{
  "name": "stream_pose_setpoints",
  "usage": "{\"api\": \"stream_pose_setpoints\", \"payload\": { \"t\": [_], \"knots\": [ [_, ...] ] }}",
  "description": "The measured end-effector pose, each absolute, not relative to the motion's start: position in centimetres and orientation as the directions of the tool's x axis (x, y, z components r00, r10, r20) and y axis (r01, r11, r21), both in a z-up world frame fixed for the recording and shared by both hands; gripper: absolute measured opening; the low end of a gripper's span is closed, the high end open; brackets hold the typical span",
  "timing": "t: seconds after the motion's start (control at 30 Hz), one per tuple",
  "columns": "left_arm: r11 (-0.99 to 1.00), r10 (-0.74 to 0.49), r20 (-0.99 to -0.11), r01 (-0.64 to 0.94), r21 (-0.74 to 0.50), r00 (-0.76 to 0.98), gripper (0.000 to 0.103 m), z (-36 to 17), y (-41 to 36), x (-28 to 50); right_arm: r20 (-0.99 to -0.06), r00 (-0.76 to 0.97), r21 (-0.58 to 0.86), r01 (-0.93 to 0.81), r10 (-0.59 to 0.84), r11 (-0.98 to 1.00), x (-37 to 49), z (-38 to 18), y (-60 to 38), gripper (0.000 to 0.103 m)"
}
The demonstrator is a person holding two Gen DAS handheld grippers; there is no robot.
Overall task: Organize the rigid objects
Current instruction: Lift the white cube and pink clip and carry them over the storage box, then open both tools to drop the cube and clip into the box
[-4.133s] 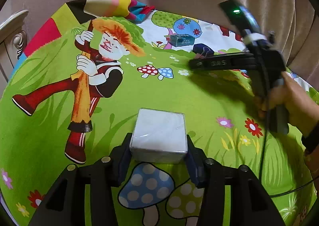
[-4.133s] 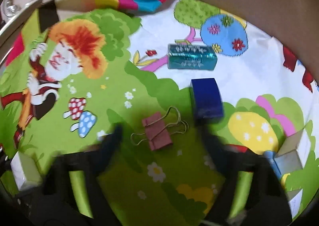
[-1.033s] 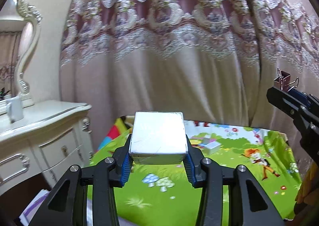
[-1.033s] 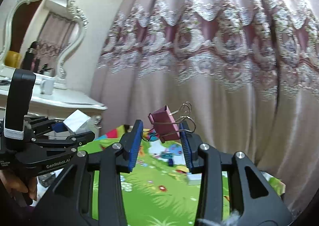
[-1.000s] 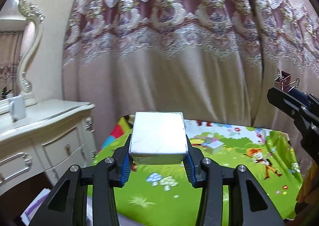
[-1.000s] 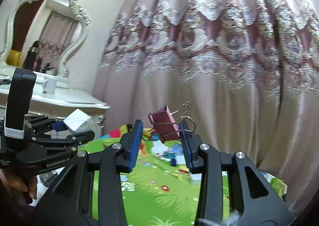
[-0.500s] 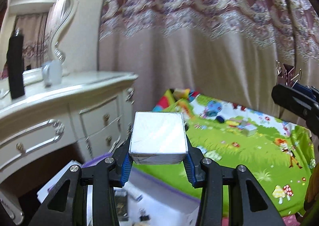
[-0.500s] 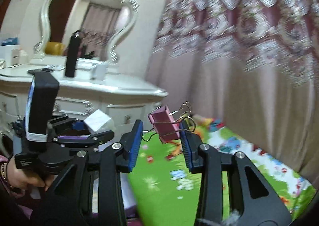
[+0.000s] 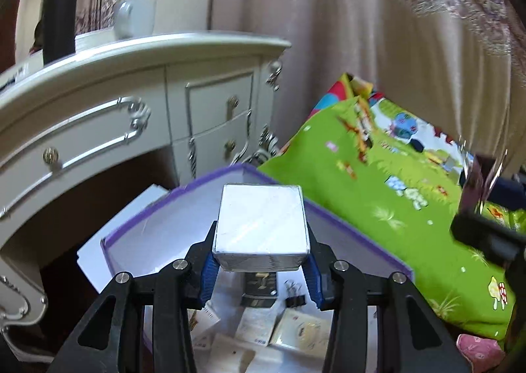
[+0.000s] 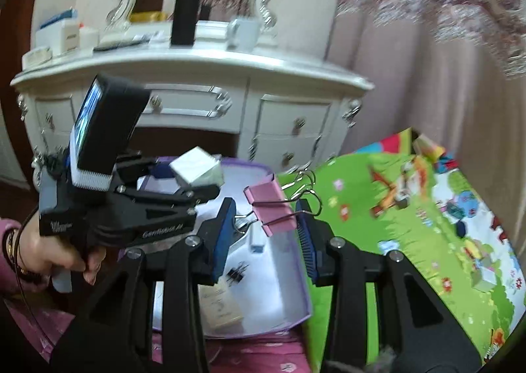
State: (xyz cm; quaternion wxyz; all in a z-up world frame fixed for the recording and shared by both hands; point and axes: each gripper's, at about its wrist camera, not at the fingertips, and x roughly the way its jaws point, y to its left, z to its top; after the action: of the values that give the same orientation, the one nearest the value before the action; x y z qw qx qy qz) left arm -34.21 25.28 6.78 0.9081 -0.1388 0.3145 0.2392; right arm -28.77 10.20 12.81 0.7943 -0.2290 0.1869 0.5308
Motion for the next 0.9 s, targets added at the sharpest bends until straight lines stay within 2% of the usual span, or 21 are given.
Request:
{"api": "stream_pose_setpoints", "payload": {
  "t": [0.3,0.6,0.67,0.7,0.73,0.77,0.9],
  "knots": [
    [0.824,0.362,-0.687,-0.561,-0.08,0.63,0.045,4.7,27.0,-34.3,-0.626,0.297,-0.16,-0.954,0.721,0.254,-29.4,9.1,12.4,0.042],
    [0.799,0.403,-0.738,-0.602,-0.005,0.542,0.047,3.1,28.2,-33.4,-0.678,0.202,-0.05,-0.972,0.706,0.23,-28.1,6.8,12.8,0.042],
    [0.775,0.438,-0.756,-0.63,0.045,0.486,0.069,2.7,28.5,-32.9,-0.682,0.165,-0.001,-0.974,0.713,0.225,-27.4,6.5,12.6,0.049],
    [0.766,0.453,-0.761,-0.639,0.066,0.464,0.088,2.5,28.6,-32.6,-0.681,0.166,0.015,-0.971,0.713,0.239,-26.9,6.4,12.2,0.062],
    [0.756,0.476,-0.755,-0.648,0.089,0.451,0.092,2.6,28.5,-32.5,-0.674,0.162,0.038,-0.967,0.721,0.253,-26.4,6.5,11.7,0.074],
    [0.754,0.489,-0.747,-0.649,0.102,0.451,0.092,2.7,28.3,-32.4,-0.661,0.159,0.066,-0.961,0.733,0.268,-25.7,6.7,11.0,0.076],
    [0.771,0.486,-0.741,-0.626,0.114,0.464,0.092,3.2,27.1,-31.5,-0.623,0.219,0.113,-0.925,0.751,0.363,-23.1,7.7,7.7,0.077]
  ]
}}
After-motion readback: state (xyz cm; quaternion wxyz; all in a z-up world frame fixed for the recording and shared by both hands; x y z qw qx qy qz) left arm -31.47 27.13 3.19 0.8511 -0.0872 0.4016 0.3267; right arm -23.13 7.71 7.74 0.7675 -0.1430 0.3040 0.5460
